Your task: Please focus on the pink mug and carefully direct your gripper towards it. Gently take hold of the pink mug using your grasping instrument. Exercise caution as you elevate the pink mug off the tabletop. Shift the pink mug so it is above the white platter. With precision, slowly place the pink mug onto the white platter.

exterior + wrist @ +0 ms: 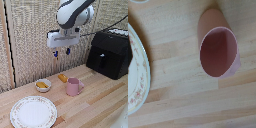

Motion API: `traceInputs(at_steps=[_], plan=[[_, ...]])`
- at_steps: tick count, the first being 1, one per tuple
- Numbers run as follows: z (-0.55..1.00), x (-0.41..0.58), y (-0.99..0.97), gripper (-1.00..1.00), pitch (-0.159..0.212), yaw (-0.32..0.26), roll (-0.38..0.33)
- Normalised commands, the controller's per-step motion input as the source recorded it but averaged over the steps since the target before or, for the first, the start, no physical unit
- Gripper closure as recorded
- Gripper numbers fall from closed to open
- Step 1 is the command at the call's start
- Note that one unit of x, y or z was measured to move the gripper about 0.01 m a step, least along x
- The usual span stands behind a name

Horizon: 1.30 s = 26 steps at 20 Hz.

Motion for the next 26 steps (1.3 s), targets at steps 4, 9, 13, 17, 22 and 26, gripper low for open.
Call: traceInputs(at_steps=[4,9,13,17,22,26], plan=[[-0.11,-0.446,-0.28,-1.0,0.016,-0.021,0.023],[-0.07,-0.475,-0.45,-1.0,0.013,-0.015,0.037],[-0.11,-0.331,-0.5,-1.0,0.0,-0.007,0.036],[-0.24,-0.297,-0.43,-1.0,0.0,0.0,0.019],[-0.3,-0.115,-0.26,-1.0,0.0,0.006,0.003],[-0.35,-0.013,-0.17,-1.0,0.001,0.025,0.0]])
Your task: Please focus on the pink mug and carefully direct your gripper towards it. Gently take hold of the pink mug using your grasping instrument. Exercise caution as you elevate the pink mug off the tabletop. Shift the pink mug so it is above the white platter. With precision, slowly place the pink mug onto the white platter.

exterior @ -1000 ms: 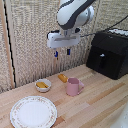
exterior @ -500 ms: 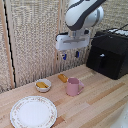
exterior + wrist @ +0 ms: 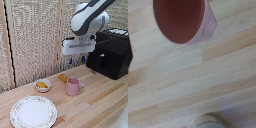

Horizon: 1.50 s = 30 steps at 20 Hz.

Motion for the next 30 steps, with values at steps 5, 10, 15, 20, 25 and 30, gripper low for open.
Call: traceInputs(at_steps=[5,10,15,20,25,30], plan=[[-0.41,-0.102,-0.15,-1.0,0.016,0.086,0.0],[-0.46,-0.27,-0.2,-1.0,0.013,0.091,0.0],[-0.33,-0.379,-0.22,-1.0,0.004,0.081,0.002],[-0.32,-0.012,-0.14,-1.0,-0.009,0.106,0.0],[-0.25,0.178,-0.01,-1.0,-0.054,0.15,-0.009],[-0.15,0.137,-0.04,-1.0,-0.04,0.152,-0.004]])
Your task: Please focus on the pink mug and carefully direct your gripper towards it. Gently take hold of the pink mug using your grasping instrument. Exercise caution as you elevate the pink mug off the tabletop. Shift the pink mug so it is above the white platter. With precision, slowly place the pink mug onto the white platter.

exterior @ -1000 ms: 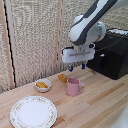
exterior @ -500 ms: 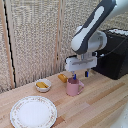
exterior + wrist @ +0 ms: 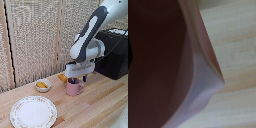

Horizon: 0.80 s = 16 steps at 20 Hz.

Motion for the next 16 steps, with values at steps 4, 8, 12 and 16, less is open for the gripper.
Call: traceInputs(at_steps=[4,8,12,16], plan=[[-0.07,0.015,-0.05,1.0,-0.008,0.074,-0.003],[-0.01,0.0,-0.08,1.0,-0.016,0.027,0.0],[-0.09,0.0,-0.1,1.0,-0.052,0.026,0.0],[-0.05,0.0,-0.02,1.0,-0.055,0.027,0.0]])
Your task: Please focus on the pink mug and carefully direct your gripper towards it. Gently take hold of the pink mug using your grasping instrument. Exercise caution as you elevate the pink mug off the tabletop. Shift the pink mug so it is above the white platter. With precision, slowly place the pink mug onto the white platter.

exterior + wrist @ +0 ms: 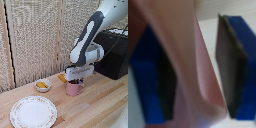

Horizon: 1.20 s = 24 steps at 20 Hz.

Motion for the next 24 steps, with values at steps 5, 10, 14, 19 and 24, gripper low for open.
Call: traceInputs(at_steps=[5,10,14,19,24], plan=[[0.17,-0.041,-0.01,1.0,-0.018,-0.019,0.006],[0.88,0.162,-0.01,1.0,0.017,-0.054,0.026],[1.0,0.294,0.0,1.0,0.04,-0.058,0.002],[0.91,0.225,0.3,1.0,0.058,-0.024,-0.001],[0.47,0.112,0.7,1.0,0.048,0.0,-0.067]])
